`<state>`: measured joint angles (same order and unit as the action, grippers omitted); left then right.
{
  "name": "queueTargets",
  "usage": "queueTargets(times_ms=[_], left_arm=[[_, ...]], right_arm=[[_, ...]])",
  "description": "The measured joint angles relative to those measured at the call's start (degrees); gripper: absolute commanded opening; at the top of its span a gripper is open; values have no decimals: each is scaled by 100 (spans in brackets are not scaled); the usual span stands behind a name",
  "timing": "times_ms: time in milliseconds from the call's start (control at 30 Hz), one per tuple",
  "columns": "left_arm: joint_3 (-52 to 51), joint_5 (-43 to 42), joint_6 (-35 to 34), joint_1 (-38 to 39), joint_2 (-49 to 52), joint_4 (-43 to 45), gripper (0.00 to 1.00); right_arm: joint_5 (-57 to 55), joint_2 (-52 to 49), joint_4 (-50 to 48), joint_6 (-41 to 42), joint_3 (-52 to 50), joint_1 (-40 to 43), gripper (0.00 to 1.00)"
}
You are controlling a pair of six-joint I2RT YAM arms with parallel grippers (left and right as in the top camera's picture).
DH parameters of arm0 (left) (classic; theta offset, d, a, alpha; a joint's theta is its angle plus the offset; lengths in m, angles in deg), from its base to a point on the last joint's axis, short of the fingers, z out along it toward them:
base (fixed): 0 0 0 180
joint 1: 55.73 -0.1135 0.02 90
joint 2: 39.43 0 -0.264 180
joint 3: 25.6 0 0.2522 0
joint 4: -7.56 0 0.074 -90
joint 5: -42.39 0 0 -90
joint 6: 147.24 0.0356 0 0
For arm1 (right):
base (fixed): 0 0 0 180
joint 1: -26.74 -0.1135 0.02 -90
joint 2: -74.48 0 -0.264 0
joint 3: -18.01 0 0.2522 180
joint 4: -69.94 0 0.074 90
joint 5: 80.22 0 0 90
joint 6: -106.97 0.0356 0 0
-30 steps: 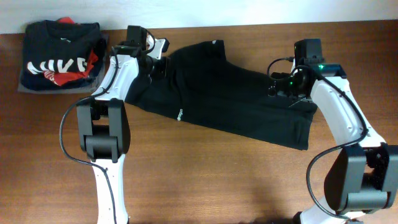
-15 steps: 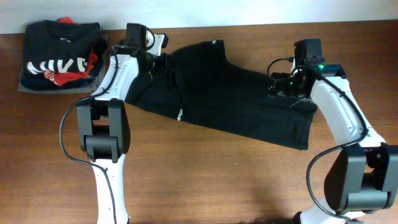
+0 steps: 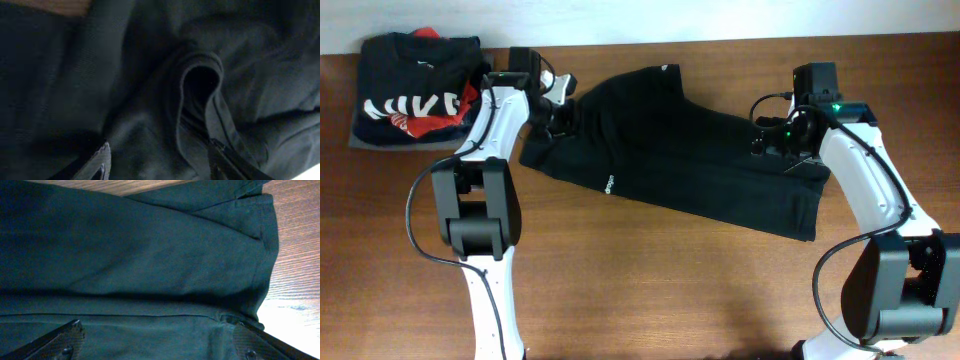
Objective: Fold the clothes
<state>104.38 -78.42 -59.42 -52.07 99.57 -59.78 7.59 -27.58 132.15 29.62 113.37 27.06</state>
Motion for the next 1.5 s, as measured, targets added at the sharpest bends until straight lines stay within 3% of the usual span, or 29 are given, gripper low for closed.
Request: queueTargets(times_ms=[333,900,1500], left_arm=[[4,-107,72,109,0,-52,57],[177,-111,105,385,0,-387,57],[177,455,-507,514,0,-400,57]], right_arm=[[0,0,-2,-2,0,0,99],[0,0,-7,0,0,0,99],[0,0,-7,2,0,0,99]])
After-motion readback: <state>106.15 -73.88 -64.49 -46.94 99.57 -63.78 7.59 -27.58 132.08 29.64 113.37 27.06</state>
